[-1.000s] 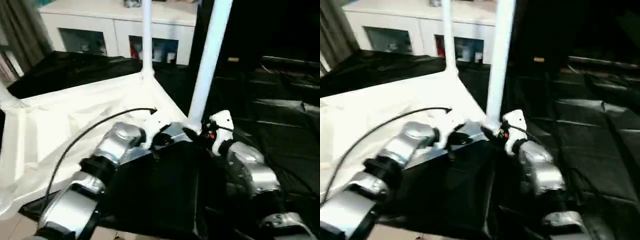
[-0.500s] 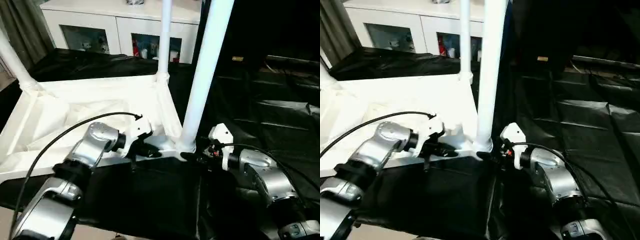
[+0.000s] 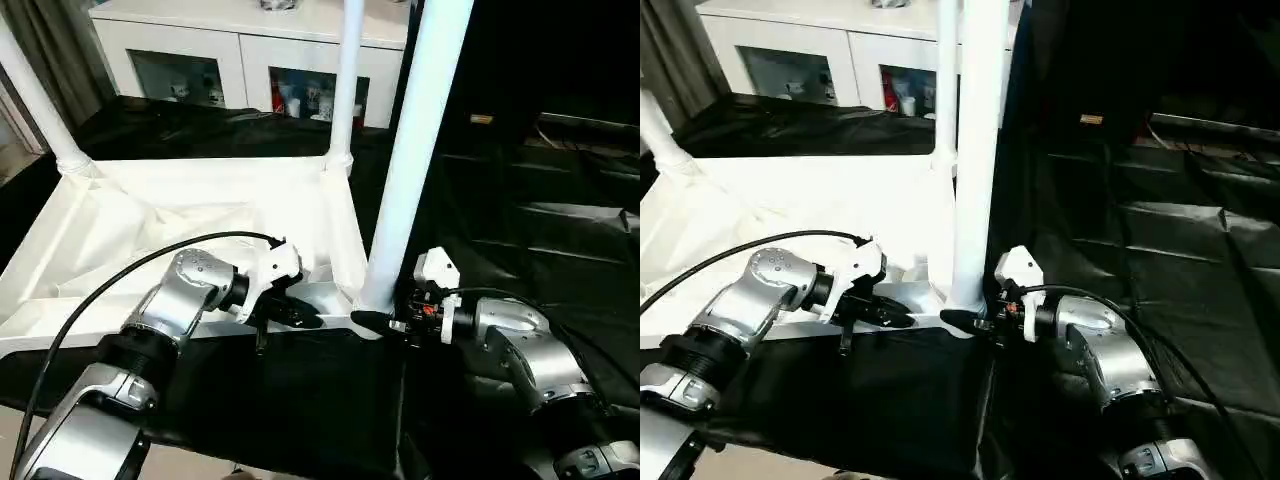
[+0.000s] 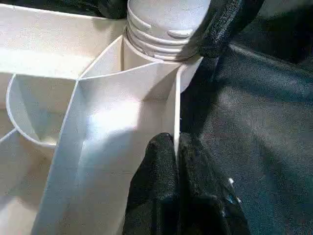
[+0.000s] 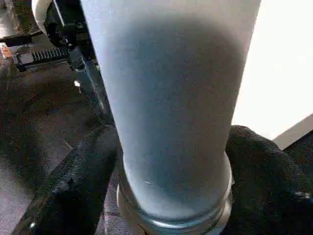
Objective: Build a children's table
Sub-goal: Rotate leg to tighten
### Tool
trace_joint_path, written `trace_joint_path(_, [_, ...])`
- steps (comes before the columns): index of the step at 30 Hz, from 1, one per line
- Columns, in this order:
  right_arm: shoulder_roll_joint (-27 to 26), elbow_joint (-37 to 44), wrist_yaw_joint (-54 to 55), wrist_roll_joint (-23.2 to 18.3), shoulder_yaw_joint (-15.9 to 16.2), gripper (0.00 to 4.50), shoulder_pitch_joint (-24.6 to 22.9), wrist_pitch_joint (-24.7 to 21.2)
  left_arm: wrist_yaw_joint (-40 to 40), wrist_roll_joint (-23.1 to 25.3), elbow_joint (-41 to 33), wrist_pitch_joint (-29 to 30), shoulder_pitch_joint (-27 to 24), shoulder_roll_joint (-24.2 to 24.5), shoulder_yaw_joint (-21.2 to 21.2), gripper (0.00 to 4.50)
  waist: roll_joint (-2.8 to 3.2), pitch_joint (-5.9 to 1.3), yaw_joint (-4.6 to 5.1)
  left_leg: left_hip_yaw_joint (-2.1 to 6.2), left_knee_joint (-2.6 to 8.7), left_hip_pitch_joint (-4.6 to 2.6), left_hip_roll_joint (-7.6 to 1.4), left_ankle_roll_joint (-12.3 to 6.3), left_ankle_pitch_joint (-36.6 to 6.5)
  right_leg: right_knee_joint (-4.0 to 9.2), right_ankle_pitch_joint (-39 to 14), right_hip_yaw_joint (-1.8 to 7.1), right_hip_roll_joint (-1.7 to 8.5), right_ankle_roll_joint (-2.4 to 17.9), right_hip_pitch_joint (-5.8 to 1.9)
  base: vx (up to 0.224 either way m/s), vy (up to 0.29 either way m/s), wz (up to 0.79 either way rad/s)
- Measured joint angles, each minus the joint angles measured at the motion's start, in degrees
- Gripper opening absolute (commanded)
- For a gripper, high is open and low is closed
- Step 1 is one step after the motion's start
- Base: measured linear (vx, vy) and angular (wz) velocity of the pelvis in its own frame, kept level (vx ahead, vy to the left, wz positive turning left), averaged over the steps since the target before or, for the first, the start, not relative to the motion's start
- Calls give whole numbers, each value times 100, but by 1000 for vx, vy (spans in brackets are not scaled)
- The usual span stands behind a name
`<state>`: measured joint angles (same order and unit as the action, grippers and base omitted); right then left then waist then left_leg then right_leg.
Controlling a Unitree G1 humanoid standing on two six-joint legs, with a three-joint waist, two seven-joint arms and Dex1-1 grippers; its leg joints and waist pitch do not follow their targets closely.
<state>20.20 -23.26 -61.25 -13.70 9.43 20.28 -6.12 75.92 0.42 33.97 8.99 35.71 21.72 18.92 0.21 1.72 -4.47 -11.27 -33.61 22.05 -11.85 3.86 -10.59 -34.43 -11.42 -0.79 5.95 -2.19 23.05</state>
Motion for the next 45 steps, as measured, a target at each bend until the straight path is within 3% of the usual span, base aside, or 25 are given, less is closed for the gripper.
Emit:
trace_joint_path(10, [-34,-48,35,-11,-19,270,0,-6,-28,6,-1,-18,-19,1,3,0,0,0,-43,-1,-5,-6,-1,0,0,-8,0,2,0,0,-1,0,0,0])
trace_joint_path(16, [-601,-446,1626,187,-450,268,82,45,-1274,276,426,-59,169,-562,-115,0,0,-5,-30,0,-7,-45,2,11,5,-20,16,8,9,24,-26,-9,0,0])
trace_joint_path(20, [-1126,-673,3006,232,-880,268,291,-245,-2219,442,759,240,431,-1092,-130,0,-2,-6,5,2,-1,-73,5,12,6,-15,10,7,28,10,-38,0,0,0])
trace_joint_path(26, [-1332,-842,4013,543,-972,267,478,-203,-2990,598,1211,435,721,-1663,-178,0,26,-22,0,-2,4,-75,11,12,6,6,2,6,34,-8,-57,0,0,0])
trace_joint_path(29, [-1328,-862,4012,630,-972,337,456,-45,-2995,599,1286,388,764,-1684,-178,0,44,-24,-18,-1,12,-74,11,12,6,7,7,4,35,-1,-57,0,0,0])
trace_joint_path(35, [-866,-652,3044,705,-749,381,290,39,-2601,588,1213,284,756,-1496,-149,0,40,-22,-18,0,37,-73,9,13,6,8,19,-5,33,14,-47,0,0,0])
trace_joint_path(42, [-271,-147,1206,214,-393,381,-2,-111,-807,164,361,112,203,-616,-58,0,39,-21,49,3,70,-56,-10,12,8,8,-5,-9,-11,4,-7,0,0,0])
trace_joint_path(45, [-226,-46,849,104,-328,381,-14,-160,-389,109,149,157,144,-494,16,0,46,-17,-39,-10,58,-31,-10,8,12,8,-13,-6,-4,18,10,0,0,0])
